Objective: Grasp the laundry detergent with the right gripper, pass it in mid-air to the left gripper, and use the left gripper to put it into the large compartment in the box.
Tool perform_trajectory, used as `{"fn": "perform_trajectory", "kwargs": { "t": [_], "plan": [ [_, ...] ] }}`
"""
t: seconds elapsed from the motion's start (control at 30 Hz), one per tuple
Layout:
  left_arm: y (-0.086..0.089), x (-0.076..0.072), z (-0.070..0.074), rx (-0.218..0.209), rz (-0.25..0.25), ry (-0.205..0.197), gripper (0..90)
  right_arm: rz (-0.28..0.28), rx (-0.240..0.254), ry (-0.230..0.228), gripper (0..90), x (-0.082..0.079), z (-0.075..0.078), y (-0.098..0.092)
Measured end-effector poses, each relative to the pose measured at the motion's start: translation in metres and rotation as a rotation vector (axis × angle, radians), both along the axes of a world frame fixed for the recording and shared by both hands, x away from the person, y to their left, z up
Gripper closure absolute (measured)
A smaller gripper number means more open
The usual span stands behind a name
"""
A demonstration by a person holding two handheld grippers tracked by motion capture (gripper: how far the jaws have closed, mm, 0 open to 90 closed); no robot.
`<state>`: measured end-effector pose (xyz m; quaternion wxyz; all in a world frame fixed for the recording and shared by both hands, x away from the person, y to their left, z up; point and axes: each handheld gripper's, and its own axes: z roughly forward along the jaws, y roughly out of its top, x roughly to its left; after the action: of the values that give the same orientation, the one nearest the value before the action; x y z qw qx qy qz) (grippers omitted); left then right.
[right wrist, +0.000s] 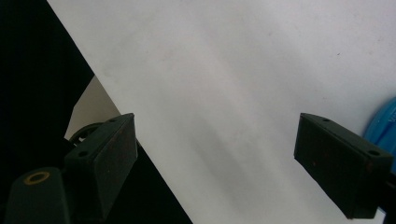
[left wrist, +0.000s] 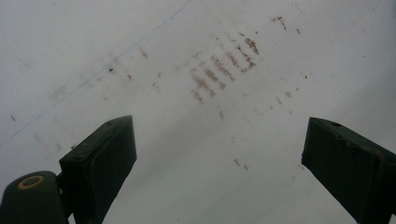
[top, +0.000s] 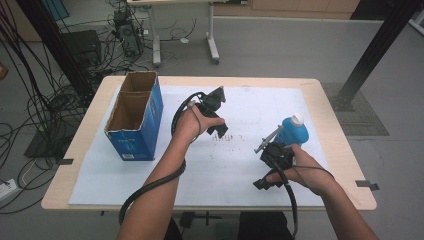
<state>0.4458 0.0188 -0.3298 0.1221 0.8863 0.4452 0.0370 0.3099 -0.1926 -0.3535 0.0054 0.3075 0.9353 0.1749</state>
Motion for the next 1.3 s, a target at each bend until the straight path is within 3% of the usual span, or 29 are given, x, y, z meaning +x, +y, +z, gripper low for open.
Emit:
{"fn": "perform_trajectory", "kwargs": {
  "t": [0.57, 1.3],
  "plan": [
    [0.015, 0.0, 0.0, -0.002, 0.027, 0.002, 10.3, -0.005, -0.002, 0.0, 13.1, 0.002, -0.002, 0.001],
    [0.042, -0.014, 0.006, 0.001, 0.077, 0.021, 10.2, -0.041, -0.012, 0.001, 13.1, -0.002, -0.003, -0.02]
  ]
}}
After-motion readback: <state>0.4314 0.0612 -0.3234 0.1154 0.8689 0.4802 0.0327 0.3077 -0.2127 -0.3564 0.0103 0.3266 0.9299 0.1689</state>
